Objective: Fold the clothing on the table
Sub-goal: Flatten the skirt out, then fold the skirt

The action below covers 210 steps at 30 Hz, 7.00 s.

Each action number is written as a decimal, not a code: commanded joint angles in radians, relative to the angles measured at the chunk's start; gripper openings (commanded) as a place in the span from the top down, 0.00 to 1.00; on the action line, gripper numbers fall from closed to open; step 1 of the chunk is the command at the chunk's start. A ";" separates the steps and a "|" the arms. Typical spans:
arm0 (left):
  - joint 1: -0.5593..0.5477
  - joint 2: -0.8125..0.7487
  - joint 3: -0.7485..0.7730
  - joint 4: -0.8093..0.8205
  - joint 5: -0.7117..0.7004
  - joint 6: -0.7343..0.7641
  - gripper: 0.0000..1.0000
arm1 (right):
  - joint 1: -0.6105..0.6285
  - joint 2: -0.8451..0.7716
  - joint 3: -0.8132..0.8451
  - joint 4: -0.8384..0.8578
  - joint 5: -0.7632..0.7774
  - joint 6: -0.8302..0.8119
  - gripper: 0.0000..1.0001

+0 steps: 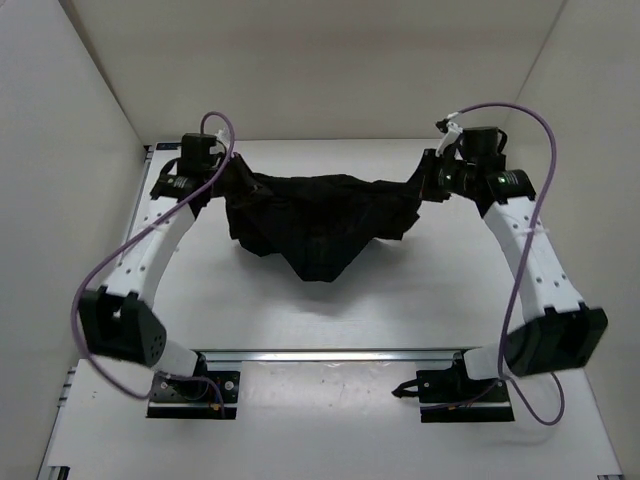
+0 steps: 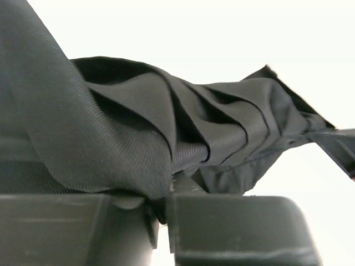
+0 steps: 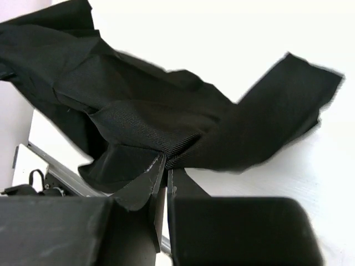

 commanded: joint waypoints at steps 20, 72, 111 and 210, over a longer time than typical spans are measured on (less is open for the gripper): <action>-0.141 0.239 -0.032 -0.040 -0.008 -0.034 0.46 | 0.395 0.401 0.098 -0.078 0.436 0.211 0.55; -0.255 0.377 -0.061 0.029 -0.220 -0.075 0.37 | 0.383 0.292 -0.273 0.106 0.239 0.235 1.00; 0.118 -0.100 -0.841 0.621 0.307 -0.212 0.99 | -0.090 0.140 -0.510 0.249 -0.159 0.060 1.00; 0.052 -0.190 -1.041 0.368 0.165 -0.003 1.00 | 0.007 0.036 -0.834 0.220 -0.142 0.145 1.00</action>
